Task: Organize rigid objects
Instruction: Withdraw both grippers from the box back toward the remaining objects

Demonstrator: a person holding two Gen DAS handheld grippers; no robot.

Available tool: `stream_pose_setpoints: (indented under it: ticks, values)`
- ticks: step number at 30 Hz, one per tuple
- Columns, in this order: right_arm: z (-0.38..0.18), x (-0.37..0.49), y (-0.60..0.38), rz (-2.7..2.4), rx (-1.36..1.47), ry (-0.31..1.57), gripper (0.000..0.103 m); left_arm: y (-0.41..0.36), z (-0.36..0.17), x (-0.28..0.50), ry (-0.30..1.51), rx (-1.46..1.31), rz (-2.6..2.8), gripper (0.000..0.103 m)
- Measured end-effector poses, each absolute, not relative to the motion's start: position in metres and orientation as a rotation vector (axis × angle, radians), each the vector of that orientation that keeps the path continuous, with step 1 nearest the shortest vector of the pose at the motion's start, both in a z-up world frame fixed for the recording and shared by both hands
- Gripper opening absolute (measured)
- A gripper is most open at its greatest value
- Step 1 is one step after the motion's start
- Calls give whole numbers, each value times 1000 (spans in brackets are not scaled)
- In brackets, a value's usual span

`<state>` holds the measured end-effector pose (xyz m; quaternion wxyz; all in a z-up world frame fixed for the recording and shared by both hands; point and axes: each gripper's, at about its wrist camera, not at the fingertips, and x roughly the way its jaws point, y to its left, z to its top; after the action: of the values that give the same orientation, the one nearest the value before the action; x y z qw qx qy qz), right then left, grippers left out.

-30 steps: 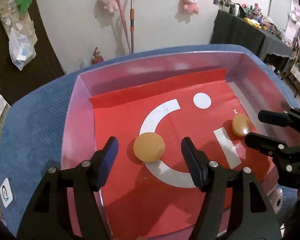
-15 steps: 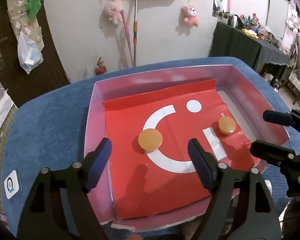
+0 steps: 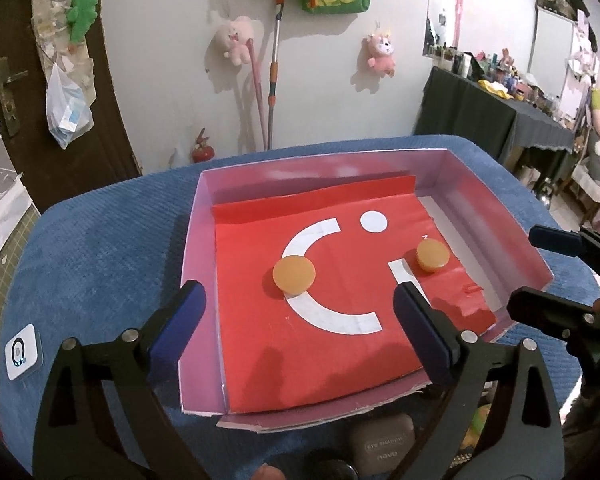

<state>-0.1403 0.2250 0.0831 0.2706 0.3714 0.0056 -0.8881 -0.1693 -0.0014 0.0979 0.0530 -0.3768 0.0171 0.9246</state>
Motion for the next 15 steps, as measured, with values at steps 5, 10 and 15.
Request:
stream_pose_setpoints:
  ticks: [5, 10, 15]
  values:
    - [86, -132, 225, -2420, 963, 39, 103, -2, 100, -159, 28, -1105, 2822, 101]
    - [89, -122, 228, -2438, 926, 19, 103, 1, 104, -146, 34, -1052, 2845, 103]
    - [89, -108, 230, -2469, 893, 14, 103, 2, 103, -135, -5, -1031, 2824, 103]
